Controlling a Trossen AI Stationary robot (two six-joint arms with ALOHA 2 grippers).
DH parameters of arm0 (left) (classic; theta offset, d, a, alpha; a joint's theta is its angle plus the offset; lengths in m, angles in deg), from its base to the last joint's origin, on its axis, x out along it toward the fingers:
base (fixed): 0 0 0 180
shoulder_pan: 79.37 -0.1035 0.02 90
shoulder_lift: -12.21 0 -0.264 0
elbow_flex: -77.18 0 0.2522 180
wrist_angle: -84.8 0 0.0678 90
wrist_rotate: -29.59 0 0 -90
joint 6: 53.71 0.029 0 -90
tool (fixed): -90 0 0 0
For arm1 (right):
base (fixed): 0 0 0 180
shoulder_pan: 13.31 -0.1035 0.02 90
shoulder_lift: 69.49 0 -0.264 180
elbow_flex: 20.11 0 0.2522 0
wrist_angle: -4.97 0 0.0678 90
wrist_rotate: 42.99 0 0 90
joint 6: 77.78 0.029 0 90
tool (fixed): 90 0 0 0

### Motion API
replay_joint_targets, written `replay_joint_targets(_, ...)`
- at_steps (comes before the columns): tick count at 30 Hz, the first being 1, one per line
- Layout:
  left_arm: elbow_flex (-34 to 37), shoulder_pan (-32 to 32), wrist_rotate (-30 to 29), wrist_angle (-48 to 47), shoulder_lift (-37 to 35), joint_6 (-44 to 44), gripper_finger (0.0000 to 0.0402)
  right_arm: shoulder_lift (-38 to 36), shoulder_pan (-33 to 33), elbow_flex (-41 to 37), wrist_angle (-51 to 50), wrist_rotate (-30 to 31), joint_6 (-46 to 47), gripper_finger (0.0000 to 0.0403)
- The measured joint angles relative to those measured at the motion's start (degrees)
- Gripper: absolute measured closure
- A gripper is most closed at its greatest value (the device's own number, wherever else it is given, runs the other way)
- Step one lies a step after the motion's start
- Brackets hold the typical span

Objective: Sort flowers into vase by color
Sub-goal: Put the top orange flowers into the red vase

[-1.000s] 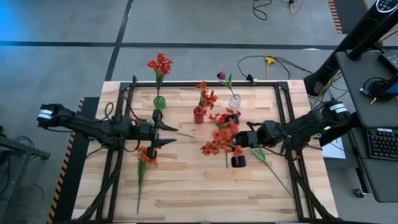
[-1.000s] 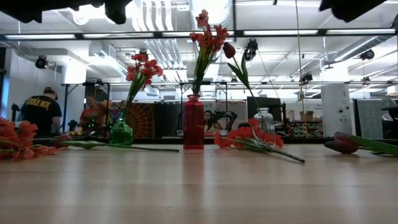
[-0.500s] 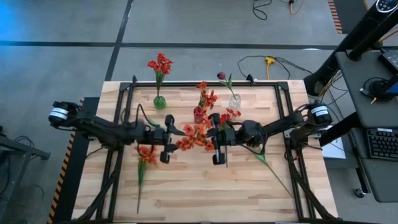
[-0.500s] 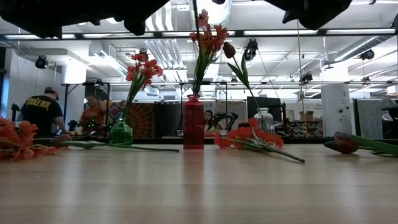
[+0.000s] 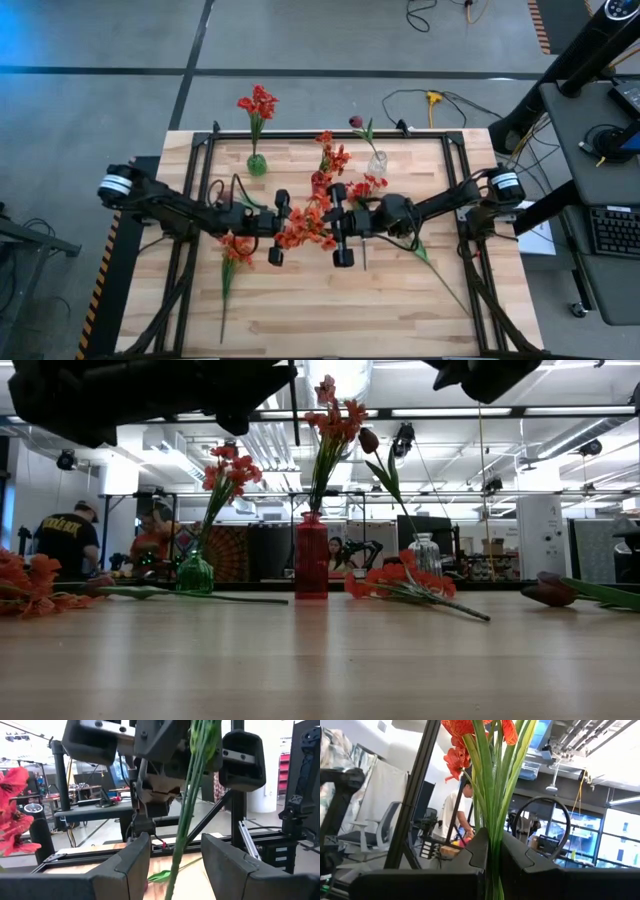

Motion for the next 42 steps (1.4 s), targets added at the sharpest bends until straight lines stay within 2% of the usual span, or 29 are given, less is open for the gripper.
replay_joint_targets(6,-2.5,-0.1,0.0,0.6,3.2,-0.5,0.0244,0.0,0.0,0.9,0.1,0.0,-1.0,0.0383)
replay_joint_targets(9,-4.3,-0.1,0.0,-0.3,5.1,-0.5,0.026,0.0,0.0,1.0,-0.3,0.0,-1.0,0.0383)
replay_joint_targets(11,-5.0,-0.1,0.0,-1.7,5.7,-0.5,0.0284,0.0,0.0,0.9,-0.8,0.0,-1.0,0.0383)
replay_joint_targets(17,-5.5,-0.1,-0.1,-3.6,5.6,-0.6,0.0391,-0.9,0.0,0.8,-3.4,0.4,-0.4,0.0383)
replay_joint_targets(24,-4.8,0.0,-3.2,-9.4,2.5,-1.9,0.0399,-2.4,0.0,0.7,-7.0,1.3,2.8,0.0358)
replay_joint_targets(32,-4.7,-0.1,-3.9,-17.4,-2.3,-3.1,0.0401,-7.0,0.0,0.7,-19.5,6.5,4.9,0.0283)
replay_joint_targets(37,-4.7,-0.1,-8.0,-23.5,-6.1,-3.1,0.0401,-10.7,0.0,0.8,-28.2,6.7,7.4,0.0238)
replay_joint_targets(42,-4.7,-0.1,-8.5,-26.0,-8.6,-4.0,0.0401,-12.5,0.0,0.9,-35.1,9.8,9.6,0.0208)
